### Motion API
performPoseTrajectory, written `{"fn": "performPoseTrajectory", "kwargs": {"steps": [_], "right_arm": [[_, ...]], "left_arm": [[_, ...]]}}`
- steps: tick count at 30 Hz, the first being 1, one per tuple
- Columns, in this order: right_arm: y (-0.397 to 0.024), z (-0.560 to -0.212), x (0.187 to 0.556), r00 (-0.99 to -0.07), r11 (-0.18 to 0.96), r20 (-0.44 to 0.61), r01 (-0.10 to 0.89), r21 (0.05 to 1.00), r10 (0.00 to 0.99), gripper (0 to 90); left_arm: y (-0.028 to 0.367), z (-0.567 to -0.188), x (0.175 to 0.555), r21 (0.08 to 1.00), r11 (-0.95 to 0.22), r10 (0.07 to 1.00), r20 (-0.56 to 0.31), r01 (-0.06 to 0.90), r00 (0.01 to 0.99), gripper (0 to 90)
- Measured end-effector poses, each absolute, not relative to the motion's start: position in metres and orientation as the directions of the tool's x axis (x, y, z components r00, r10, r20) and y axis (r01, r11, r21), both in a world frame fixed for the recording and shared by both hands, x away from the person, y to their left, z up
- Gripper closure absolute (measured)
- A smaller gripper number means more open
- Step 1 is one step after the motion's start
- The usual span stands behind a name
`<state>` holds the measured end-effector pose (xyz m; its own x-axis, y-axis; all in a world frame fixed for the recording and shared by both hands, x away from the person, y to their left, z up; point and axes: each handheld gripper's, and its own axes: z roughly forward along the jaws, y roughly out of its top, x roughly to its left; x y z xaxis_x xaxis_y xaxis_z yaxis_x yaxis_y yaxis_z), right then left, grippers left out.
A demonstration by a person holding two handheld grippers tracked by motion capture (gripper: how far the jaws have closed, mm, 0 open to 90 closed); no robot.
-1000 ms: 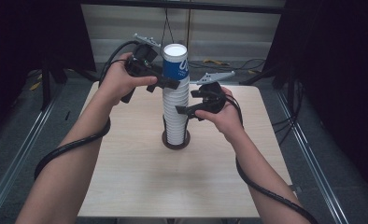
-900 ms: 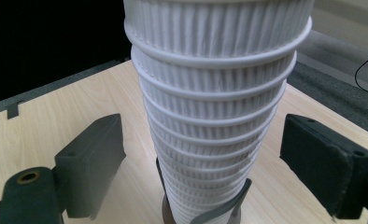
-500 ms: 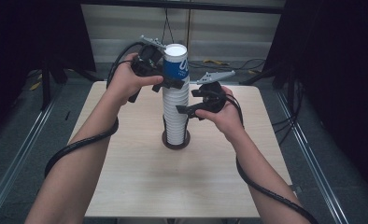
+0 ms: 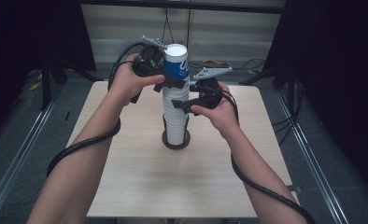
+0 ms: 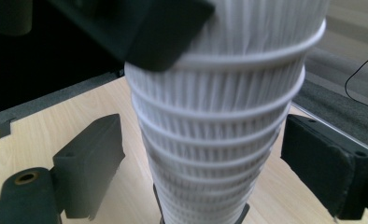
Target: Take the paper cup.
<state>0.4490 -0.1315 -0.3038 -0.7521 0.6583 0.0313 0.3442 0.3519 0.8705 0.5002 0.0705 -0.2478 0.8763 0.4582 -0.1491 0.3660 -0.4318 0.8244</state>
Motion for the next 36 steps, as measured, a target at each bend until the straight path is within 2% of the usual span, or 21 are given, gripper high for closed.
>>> {"fn": "performPoseTrajectory", "kwargs": {"steps": [10,17,26,32,36], "right_arm": [[-0.128,-0.297,0.455,-0.735,0.276,0.075,0.345,0.897,0.674,13.0],[-0.124,-0.296,0.453,-0.735,0.318,0.022,0.320,0.893,0.678,15.5],[-0.126,-0.296,0.452,-0.740,0.316,0.028,0.321,0.893,0.672,15.7],[-0.127,-0.297,0.453,-0.745,0.313,0.031,0.318,0.895,0.667,15.7],[-0.127,-0.298,0.453,-0.742,0.308,0.031,0.316,0.898,0.670,15.8]], "left_arm": [[0.070,-0.248,0.499,0.823,-0.425,0.467,-0.156,0.376,0.870,13.8],[0.071,-0.245,0.499,0.813,-0.428,0.478,-0.167,0.395,0.862,14.0],[0.070,-0.244,0.498,0.809,-0.424,0.486,-0.177,0.408,0.856,14.3],[0.076,-0.231,0.497,0.846,-0.352,0.483,-0.201,0.400,0.852,17.1],[0.079,-0.223,0.494,0.842,-0.358,0.497,-0.194,0.404,0.846,17.1]]}}
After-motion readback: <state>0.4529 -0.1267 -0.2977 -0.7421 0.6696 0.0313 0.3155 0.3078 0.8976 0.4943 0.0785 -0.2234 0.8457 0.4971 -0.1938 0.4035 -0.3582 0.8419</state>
